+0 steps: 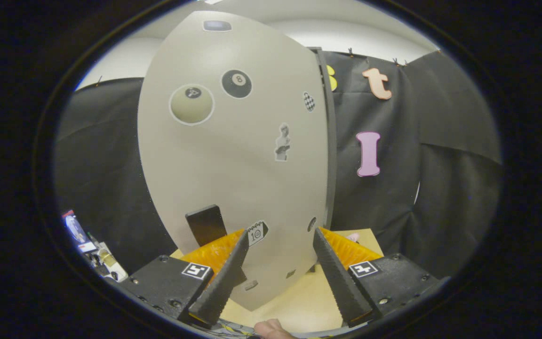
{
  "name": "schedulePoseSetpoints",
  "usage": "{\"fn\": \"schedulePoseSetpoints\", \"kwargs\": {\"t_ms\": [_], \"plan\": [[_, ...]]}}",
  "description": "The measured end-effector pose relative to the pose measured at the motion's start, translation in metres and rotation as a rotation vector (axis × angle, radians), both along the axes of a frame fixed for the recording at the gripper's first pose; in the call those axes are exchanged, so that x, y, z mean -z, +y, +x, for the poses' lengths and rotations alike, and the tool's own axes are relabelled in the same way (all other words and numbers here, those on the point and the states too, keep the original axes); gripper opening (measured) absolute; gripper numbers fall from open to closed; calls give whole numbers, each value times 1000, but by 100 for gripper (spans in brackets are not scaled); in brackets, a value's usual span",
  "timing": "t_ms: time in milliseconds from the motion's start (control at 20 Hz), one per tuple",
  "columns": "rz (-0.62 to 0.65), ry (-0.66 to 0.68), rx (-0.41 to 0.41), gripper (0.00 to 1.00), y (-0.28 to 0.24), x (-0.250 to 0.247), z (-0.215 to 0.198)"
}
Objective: Open the shoe cabinet door, grab the shoes and put them into the shoe cabinet, then close the shoe cabinet door.
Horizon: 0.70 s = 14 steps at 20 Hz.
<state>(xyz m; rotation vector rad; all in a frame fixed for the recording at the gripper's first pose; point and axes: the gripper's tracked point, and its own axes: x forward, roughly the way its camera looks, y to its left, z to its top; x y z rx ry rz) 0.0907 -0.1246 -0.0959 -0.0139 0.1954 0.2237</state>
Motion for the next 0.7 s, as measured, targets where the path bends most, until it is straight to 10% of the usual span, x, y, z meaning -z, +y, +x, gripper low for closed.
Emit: {"fn": "schedulePoseSetpoints", "kwargs": {"t_ms": [700], "plan": [[-52,36,-36,93,116,9,79]]}}
